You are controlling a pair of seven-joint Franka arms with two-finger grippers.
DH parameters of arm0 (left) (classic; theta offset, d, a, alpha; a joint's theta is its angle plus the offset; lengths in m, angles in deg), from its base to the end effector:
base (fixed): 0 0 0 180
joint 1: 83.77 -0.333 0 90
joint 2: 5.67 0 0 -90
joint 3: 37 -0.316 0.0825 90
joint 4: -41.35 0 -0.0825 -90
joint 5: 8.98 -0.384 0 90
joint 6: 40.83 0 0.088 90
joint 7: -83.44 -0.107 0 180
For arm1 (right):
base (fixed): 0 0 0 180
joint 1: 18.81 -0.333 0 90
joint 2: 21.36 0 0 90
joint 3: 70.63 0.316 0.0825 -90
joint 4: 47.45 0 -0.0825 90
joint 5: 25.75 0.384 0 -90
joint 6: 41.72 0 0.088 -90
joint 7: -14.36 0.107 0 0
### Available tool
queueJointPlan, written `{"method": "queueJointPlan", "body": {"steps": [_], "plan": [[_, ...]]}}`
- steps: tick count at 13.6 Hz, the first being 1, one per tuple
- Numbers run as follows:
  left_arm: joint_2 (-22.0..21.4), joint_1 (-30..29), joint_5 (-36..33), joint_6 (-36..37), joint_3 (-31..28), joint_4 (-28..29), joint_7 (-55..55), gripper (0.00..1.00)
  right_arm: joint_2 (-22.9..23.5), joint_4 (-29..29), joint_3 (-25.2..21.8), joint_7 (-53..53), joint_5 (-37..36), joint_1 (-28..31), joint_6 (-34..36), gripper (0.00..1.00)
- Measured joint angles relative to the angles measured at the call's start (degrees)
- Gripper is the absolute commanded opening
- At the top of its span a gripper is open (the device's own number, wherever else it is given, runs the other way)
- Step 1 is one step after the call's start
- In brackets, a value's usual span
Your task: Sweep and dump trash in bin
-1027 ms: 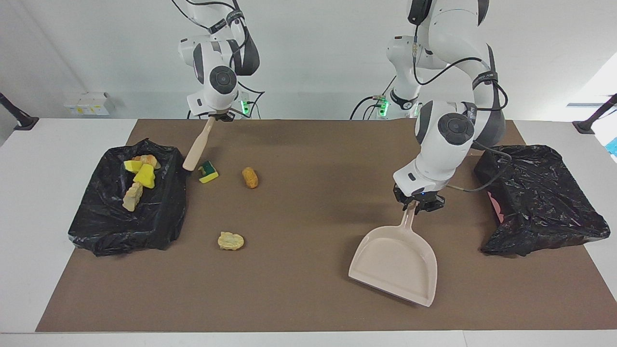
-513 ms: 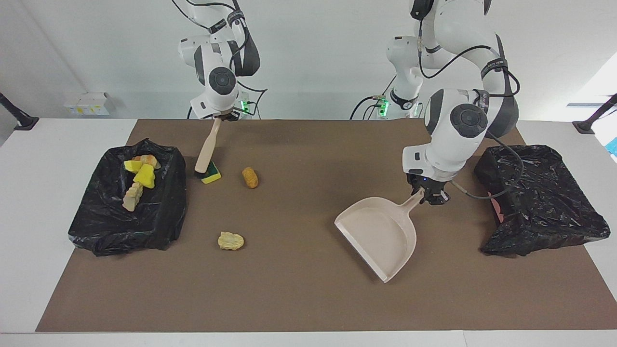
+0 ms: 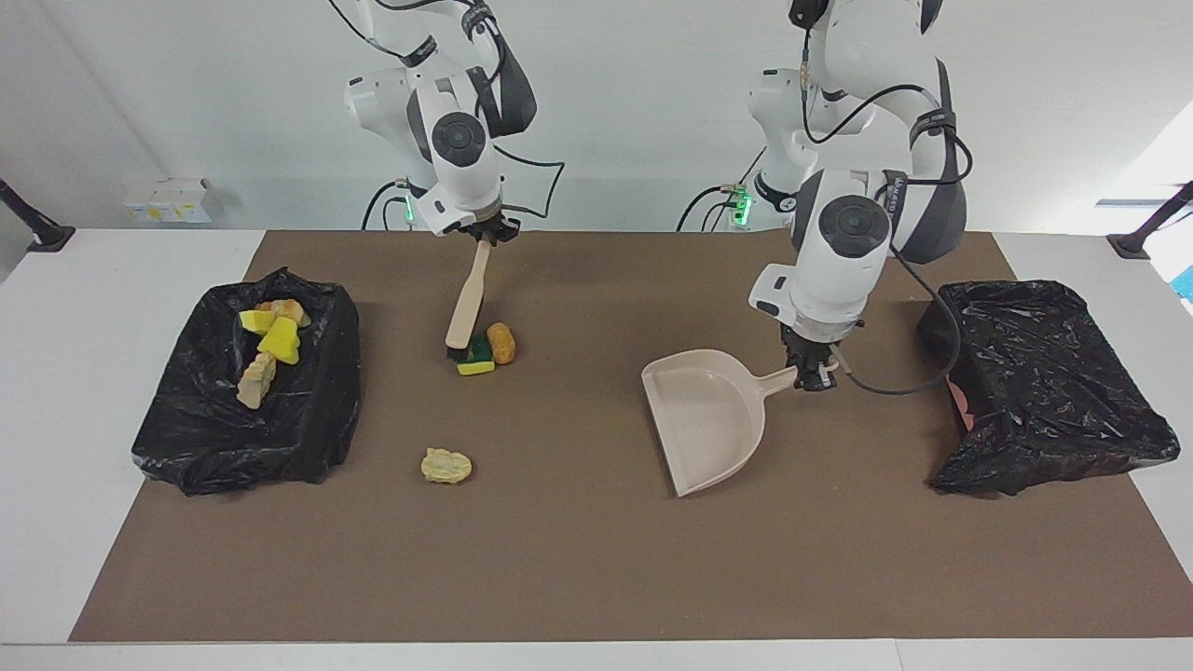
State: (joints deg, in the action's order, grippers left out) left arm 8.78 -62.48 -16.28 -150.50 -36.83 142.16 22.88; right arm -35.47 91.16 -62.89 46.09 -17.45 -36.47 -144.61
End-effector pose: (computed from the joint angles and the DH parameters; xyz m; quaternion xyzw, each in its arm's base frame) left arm 0.5791 -0.2178 0.4146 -0.7362 0.6724 0.0654 0.0388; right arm 0.3645 0.1864 0.3776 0.9770 -0.0883 -0.1888 0.0452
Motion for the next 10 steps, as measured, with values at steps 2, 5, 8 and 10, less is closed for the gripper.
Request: {"method": "queueJointPlan", "body": {"steps": [2,5,8,10], "plan": [[-3.37,3.12,-0.3,-3.01,0.22,6.12,0.32,0.0,4.64,-2.36,0.03,-0.33,1.44,-2.17,-4.2,0.0],[-6.97,7.76,-0.41,-5.67,0.31,11.94,6.36,0.0,12.65,-7.75,0.06,-1.91,2.77,-4.91,-8.51,0.0],[-8.46,9.37,-0.6,-9.21,0.31,15.39,8.12,0.0,17.38,-14.48,0.1,-2.7,6.97,-8.31,-8.5,0.0],[-8.73,10.16,-0.63,-13.38,0.27,18.09,8.12,0.0,18.0,-15.43,0.15,-3.55,7.84,-10.83,-8.5,0.0]]}}
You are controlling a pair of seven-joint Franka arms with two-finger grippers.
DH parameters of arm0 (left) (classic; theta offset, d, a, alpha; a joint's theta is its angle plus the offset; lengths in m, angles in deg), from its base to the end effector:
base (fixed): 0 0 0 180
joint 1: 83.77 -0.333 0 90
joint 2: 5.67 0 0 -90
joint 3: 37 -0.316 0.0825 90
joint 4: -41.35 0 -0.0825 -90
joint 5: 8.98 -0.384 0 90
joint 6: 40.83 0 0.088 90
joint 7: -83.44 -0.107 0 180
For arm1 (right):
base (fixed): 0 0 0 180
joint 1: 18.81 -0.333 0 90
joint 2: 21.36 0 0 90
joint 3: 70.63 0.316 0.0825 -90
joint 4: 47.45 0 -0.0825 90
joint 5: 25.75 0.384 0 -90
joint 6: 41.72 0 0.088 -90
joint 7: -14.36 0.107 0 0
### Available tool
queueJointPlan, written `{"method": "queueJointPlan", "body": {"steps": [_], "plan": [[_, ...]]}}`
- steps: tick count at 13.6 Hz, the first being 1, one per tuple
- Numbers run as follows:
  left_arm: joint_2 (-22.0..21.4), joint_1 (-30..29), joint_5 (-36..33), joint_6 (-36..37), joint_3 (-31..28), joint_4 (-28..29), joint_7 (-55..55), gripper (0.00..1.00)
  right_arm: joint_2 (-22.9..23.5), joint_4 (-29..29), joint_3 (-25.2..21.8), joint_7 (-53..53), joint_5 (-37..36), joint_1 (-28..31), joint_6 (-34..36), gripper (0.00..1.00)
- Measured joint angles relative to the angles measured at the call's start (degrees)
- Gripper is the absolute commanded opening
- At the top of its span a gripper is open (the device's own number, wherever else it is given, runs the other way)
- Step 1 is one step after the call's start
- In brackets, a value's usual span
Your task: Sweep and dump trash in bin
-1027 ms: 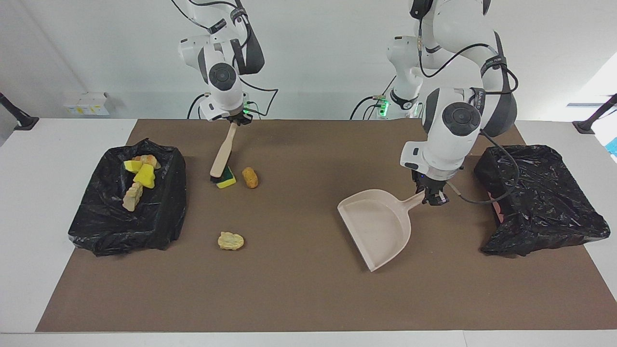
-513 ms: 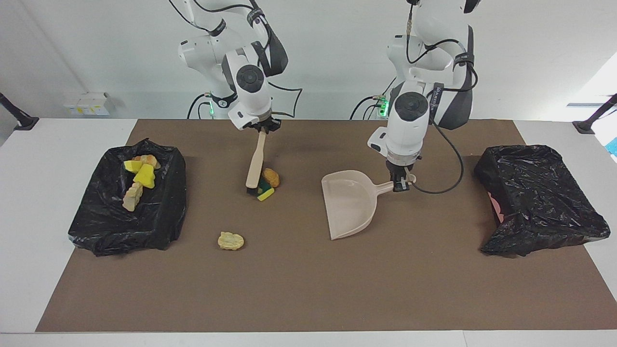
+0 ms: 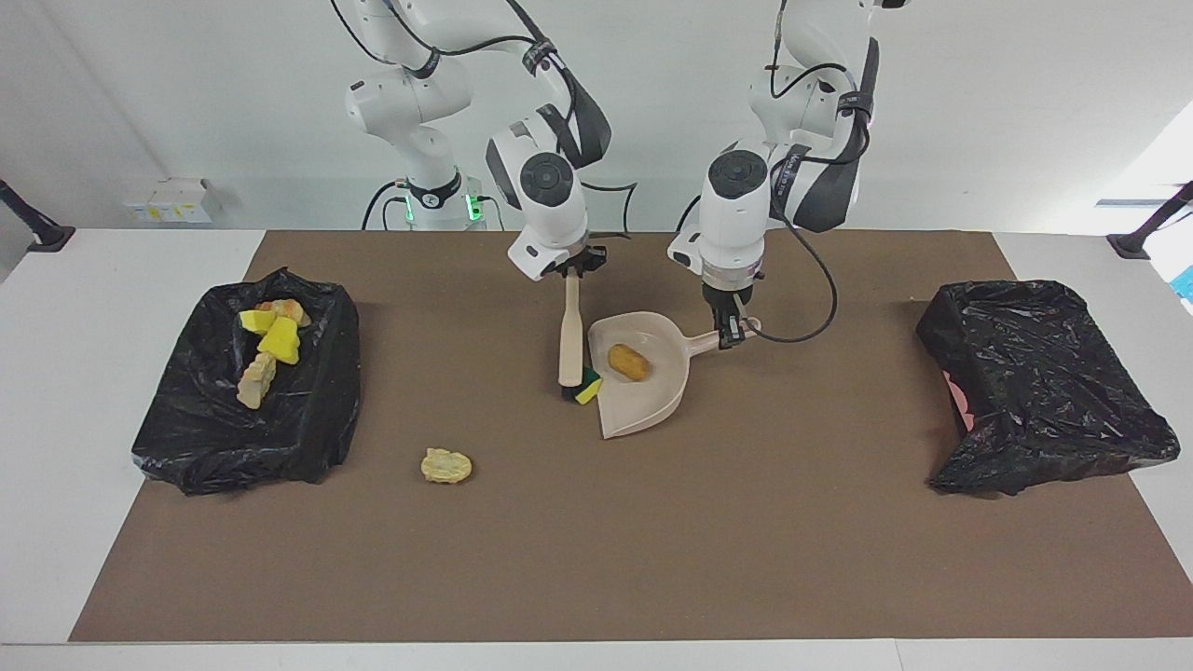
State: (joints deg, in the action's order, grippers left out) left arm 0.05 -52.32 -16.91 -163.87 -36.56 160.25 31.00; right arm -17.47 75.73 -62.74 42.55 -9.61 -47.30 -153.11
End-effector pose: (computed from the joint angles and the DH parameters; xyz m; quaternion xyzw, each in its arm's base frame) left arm 0.4800 -0.2918 0.3799 -0.7136 0.6981 0.0237 0.0537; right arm 0.4055 0.3217 0.3529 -0.9827 -0.0021 0.1821 0.0353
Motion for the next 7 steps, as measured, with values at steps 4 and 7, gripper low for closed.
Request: {"method": "queueJointPlan", "body": {"steps": [4,7], "plan": [[-0.1,0.3,-0.05,-5.76,-0.24,3.34,-0.06,0.0,-0.1,-1.26,-0.01,-4.53,0.36,-2.72,0.04,0.0],[-0.06,-1.64,0.39,-6.78,-0.47,3.41,-0.39,0.0,-0.82,-3.38,-0.81,-6.02,0.35,-2.16,2.65,0.0]]}}
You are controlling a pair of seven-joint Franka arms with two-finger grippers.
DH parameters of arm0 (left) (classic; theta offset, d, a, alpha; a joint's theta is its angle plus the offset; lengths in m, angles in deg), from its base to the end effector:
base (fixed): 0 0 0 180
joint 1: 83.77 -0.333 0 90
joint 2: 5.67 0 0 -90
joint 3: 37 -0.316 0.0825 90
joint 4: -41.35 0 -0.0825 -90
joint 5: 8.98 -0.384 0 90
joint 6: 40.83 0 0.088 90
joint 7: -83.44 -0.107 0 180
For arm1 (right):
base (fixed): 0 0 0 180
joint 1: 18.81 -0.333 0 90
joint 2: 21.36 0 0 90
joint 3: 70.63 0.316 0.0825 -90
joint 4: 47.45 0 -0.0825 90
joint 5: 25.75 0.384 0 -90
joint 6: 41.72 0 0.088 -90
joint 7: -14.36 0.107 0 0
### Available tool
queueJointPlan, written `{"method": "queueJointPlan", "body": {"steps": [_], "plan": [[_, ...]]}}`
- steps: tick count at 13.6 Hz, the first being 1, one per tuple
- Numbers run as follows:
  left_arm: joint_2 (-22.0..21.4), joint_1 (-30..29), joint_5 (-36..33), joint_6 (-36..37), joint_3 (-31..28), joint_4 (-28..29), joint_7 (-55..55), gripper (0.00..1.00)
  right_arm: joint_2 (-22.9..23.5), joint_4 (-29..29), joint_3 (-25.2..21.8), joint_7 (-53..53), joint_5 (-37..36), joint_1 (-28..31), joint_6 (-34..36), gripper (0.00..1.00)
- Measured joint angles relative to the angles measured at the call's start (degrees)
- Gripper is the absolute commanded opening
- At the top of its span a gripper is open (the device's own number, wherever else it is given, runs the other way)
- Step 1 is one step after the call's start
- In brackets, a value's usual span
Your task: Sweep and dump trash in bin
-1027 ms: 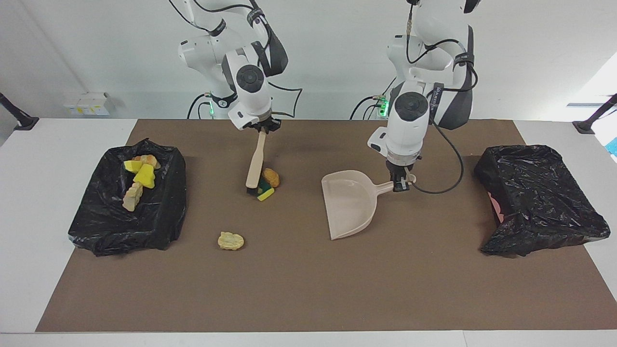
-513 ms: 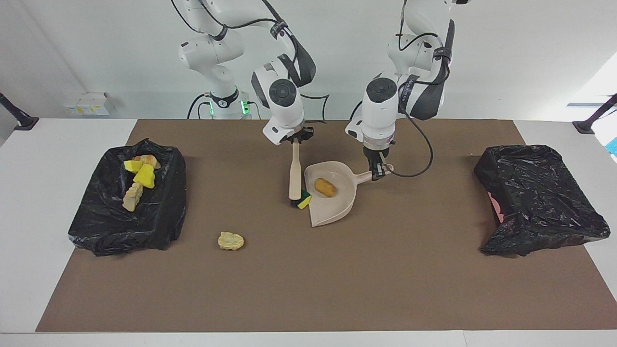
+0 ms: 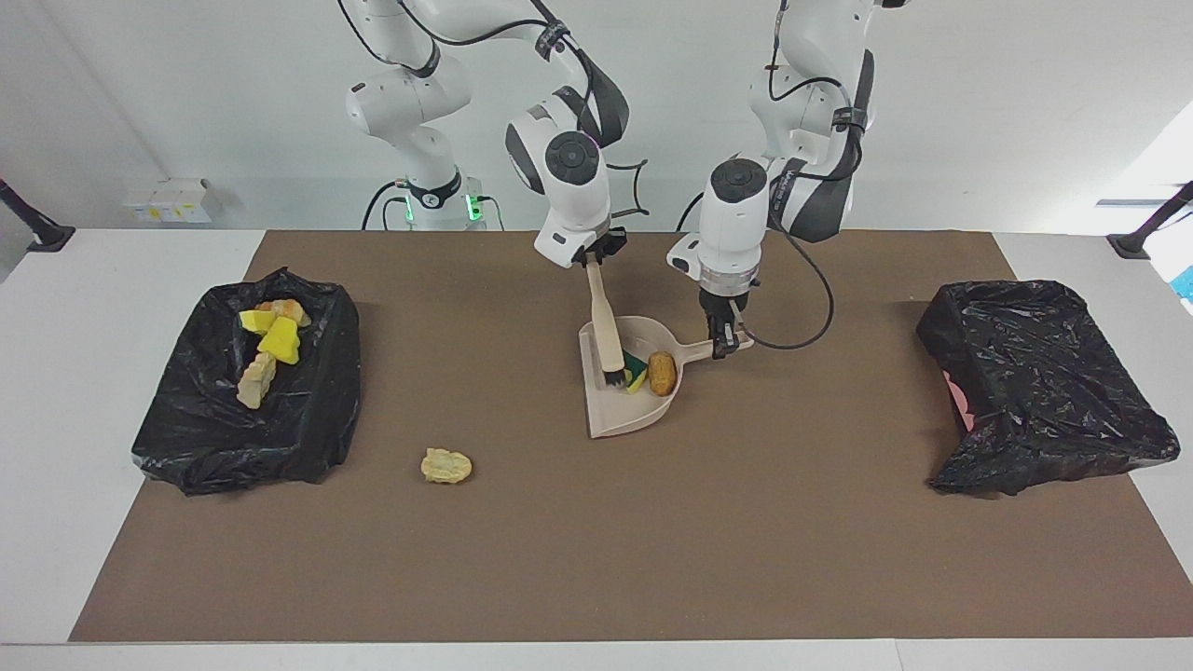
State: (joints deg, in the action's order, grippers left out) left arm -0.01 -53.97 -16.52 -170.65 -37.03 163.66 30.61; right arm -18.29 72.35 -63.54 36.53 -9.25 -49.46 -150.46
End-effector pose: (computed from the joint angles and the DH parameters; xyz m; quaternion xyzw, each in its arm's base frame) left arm 0.4863 -0.2743 0.3642 -0.7223 0.6895 -0.0055 0.0534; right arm 0.4047 0.3389 0.3826 -0.9811 -0.0714 0.1716 0.0540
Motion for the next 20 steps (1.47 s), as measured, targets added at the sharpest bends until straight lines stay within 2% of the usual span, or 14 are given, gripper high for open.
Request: {"method": "queueJointPlan", "body": {"steps": [7,11,16,20], "plan": [[0.41,-5.6,4.93,0.01,-0.37,-1.21,-2.98,0.0,-0.43,-4.64,-0.18,-0.07,-1.8,1.04,2.03,0.0],[0.49,-5.82,5.48,0.3,-0.24,-1.71,-3.05,0.0,-0.45,-9.65,-0.18,-0.07,-2.75,1.1,6.49,0.0],[0.65,-5.81,5.53,0.44,-0.06,-1.71,-3.06,0.0,-0.21,-10.74,-0.24,0.36,-3.64,1.35,7.21,0.0],[0.66,-5.81,5.59,0.45,-0.08,-1.72,-3.0,0.0,1.67,-12.41,-0.37,-0.28,-8.5,6.95,7.21,0.0]]}}
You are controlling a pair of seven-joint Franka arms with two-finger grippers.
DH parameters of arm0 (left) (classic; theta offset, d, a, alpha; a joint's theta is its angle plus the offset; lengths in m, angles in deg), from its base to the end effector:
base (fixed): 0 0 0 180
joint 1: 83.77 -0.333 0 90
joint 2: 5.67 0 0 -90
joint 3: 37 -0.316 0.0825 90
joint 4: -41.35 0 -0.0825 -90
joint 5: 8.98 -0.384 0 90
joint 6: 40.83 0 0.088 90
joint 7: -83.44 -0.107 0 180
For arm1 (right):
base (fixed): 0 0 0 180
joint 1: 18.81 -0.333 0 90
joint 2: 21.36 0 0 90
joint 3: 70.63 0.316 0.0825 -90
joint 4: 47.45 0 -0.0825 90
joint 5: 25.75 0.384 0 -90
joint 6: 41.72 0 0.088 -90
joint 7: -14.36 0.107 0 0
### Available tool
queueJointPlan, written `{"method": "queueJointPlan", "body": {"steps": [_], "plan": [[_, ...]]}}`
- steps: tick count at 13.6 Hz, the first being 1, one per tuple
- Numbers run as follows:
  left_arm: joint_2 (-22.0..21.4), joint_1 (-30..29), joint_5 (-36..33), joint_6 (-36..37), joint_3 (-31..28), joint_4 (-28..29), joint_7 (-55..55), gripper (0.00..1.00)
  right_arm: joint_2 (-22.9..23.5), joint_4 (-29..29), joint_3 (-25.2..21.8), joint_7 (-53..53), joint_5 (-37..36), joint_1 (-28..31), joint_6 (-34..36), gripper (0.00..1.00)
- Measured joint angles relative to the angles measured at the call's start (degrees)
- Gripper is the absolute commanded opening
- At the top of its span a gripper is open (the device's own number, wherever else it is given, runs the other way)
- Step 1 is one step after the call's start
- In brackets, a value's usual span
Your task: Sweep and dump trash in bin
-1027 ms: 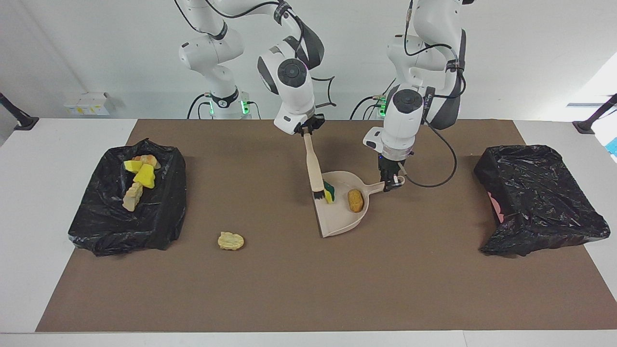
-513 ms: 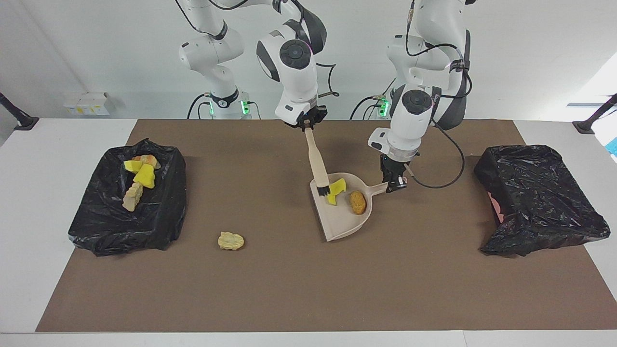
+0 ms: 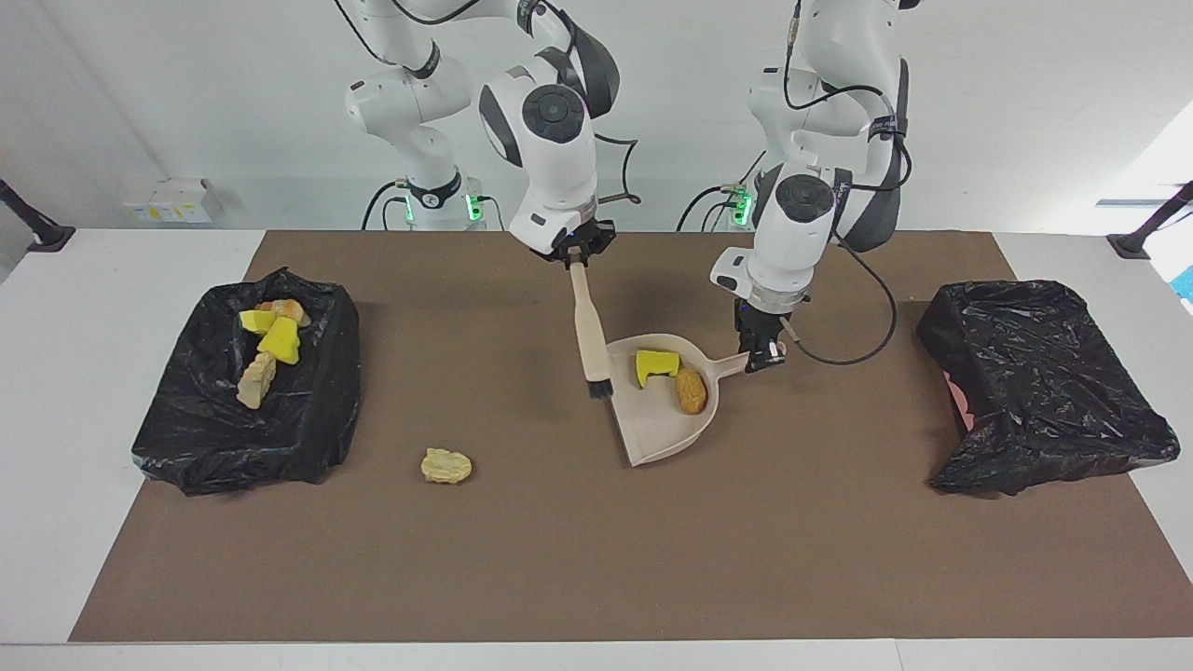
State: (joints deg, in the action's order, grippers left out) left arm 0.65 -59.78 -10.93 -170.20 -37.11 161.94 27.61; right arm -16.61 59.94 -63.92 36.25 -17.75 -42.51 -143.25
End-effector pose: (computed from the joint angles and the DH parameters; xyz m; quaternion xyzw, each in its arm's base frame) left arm 0.5178 -0.2283 0.3702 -0.7606 0.6487 -0.0169 0.0189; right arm 0.4794 0.2939 0.4526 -0.9917 -0.0539 0.1142 0.0237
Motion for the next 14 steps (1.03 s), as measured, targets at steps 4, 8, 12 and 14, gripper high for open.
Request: {"method": "queueJointPlan", "body": {"steps": [4,8,12,14], "plan": [[0.0,0.08,0.1,0.23,0.09,-0.13,2.93,0.0,2.86,-1.28,-0.41,-6.97,-6.86,10.47,-0.17,0.0],[0.0,2.14,0.16,1.58,0.37,-0.31,9.97,0.0,6.43,-4.52,-0.51,-15.59,-16.1,17.86,-0.27,0.0],[-0.04,3.71,0.16,3.63,0.56,-0.43,14.55,0.0,13.88,-10.62,-0.46,-20.0,-25.07,20.97,-0.26,0.0],[-0.09,4.31,0.15,4.34,0.53,-0.44,14.61,0.0,18.43,-13.91,-0.42,-21.11,-27.46,21.22,-0.01,0.0]]}}
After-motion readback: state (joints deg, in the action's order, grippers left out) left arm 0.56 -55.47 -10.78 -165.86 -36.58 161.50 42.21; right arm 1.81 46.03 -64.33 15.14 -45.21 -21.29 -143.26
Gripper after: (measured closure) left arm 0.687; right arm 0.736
